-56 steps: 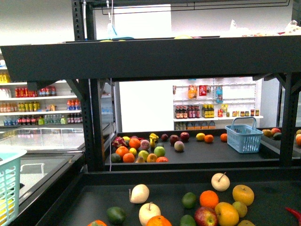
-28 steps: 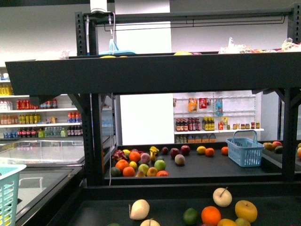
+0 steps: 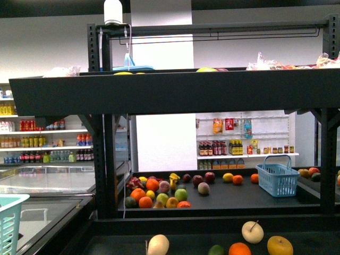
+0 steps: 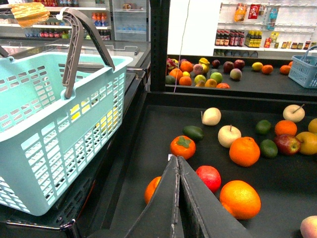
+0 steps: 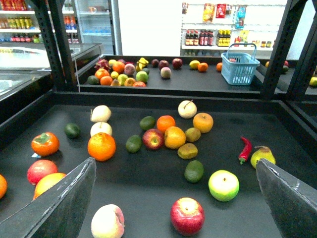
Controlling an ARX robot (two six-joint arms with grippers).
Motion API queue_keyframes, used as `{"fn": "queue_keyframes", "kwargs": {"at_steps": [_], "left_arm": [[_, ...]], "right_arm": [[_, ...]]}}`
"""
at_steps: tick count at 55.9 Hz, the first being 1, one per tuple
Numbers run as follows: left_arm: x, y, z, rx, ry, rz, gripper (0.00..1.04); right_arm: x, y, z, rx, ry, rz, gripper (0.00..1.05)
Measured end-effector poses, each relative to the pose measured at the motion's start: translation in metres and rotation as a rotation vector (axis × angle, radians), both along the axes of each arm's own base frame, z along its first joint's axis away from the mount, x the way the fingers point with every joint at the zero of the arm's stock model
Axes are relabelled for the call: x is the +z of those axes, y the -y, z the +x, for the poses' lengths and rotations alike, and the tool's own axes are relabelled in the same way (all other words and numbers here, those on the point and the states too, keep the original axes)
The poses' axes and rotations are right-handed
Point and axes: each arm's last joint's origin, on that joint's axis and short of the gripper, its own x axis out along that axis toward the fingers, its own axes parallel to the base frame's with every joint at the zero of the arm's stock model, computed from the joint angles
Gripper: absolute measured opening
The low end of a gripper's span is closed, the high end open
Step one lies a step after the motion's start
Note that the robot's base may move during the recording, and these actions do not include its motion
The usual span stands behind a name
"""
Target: Pick lemon from shelf
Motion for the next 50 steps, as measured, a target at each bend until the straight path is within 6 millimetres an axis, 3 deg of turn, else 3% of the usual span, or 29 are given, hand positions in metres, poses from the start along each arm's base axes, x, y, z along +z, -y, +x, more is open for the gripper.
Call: {"fn": "queue_keyframes", "kwargs": {"at_steps": [4, 31, 50], "left_arm": [[0.0000, 0.0000, 0.0000, 0.000, 0.000, 0.000, 0.09], [0.0000, 0.0000, 0.0000, 0.000, 0.000, 0.000, 0.98], [0.0000, 0.0000, 0.0000, 0.000, 0.000, 0.001, 0.97]], "right_arm": [[0.0000, 0.0000, 0.0000, 0.000, 0.000, 0.000, 0.97], [0.0000, 0.0000, 0.0000, 0.000, 0.000, 0.000, 0.97], [0.0000, 0.0000, 0.0000, 0.000, 0.000, 0.000, 0.97]]}}
